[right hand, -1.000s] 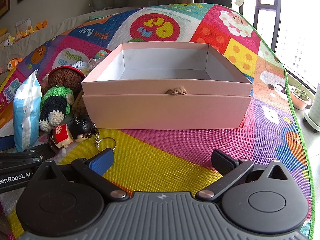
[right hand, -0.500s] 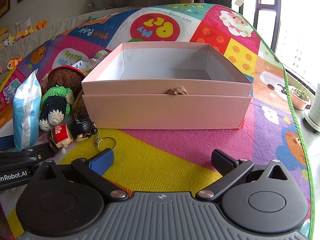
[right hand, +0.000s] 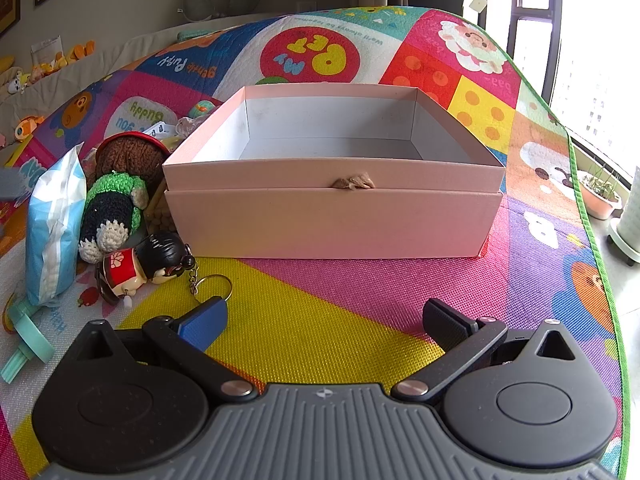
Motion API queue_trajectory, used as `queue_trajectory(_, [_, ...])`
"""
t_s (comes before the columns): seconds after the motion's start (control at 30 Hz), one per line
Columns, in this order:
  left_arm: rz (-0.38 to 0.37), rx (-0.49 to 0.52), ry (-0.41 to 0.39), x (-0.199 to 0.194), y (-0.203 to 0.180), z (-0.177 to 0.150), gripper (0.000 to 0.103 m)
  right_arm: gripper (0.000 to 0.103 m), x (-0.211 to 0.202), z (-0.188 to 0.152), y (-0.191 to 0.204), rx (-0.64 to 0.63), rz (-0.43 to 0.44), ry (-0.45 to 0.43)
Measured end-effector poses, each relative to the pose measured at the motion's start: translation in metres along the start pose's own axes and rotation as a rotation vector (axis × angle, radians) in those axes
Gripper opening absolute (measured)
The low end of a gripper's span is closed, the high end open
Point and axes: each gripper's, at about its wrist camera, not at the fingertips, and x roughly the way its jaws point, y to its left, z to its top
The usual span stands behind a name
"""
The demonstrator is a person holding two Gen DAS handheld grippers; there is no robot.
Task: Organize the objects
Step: 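Grasp the blue wet-wipe pack with the left tool while the right tool grasps the keychain figure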
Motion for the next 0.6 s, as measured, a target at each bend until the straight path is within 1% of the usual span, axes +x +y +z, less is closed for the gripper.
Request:
queue_trajectory(0.03, [0.010, -0.009, 0.037, 0.014, 0.000, 0.004, 0.080, 0.103, 0.000, 0.000, 0.000, 0.001, 0.001, 0.000])
queue_trajectory(0.07, [0.030, -0.013, 0.076, 0.029, 0.000, 0.007, 0.083, 0.103, 0.000, 0.000, 0.001, 0.001, 0.001, 0.001])
queue_trajectory(0.1, [0.063, -0.005, 0.093, 0.040, 0.000, 0.009, 0.086, 0.103, 0.000, 0.000, 0.002, -0.004, 0.003, 0.001])
queue_trajectory(0.17, [0.069, 0.025, 0.098, 0.054, 0.003, 0.012, 0.082, 0.103, -0.001, 0.000, 0.001, -0.021, 0.018, 0.010])
queue_trajectory(0.2, [0.054, 0.023, 0.090, 0.053, 0.006, 0.012, 0.079, 0.103, -0.002, -0.001, 0.000, -0.032, 0.029, 0.018])
queue_trajectory(0.23, [0.038, 0.017, 0.088, 0.049, 0.010, 0.012, 0.072, 0.103, -0.001, 0.000, -0.001, -0.040, 0.041, 0.027])
queue_trajectory(0.27, [0.018, 0.017, 0.086, 0.044, 0.013, 0.012, 0.069, 0.103, -0.002, 0.000, -0.003, -0.052, 0.053, 0.034])
queue_trajectory(0.33, [-0.036, 0.033, 0.055, 0.025, 0.022, 0.011, 0.067, 0.103, -0.004, -0.001, -0.005, -0.067, 0.079, 0.043])
queue_trajectory(0.37, [-0.048, 0.050, 0.028, 0.012, 0.025, 0.009, 0.067, 0.103, -0.005, 0.000, -0.006, -0.070, 0.087, 0.048])
queue_trajectory(0.43, [-0.046, 0.097, -0.035, -0.017, 0.033, 0.006, 0.067, 0.103, -0.007, -0.001, -0.006, -0.067, 0.086, 0.058])
queue_trajectory(0.5, [-0.044, 0.147, -0.077, -0.044, 0.041, 0.002, 0.067, 0.103, -0.005, 0.001, -0.004, -0.062, 0.074, 0.070])
queue_trajectory(0.57, [-0.027, 0.184, -0.091, -0.063, 0.051, -0.004, 0.067, 0.103, -0.004, 0.003, -0.002, -0.054, 0.062, 0.083])
queue_trajectory(0.6, [-0.012, 0.202, -0.085, -0.070, 0.055, -0.007, 0.067, 0.103, -0.004, 0.003, -0.002, -0.053, 0.058, 0.084])
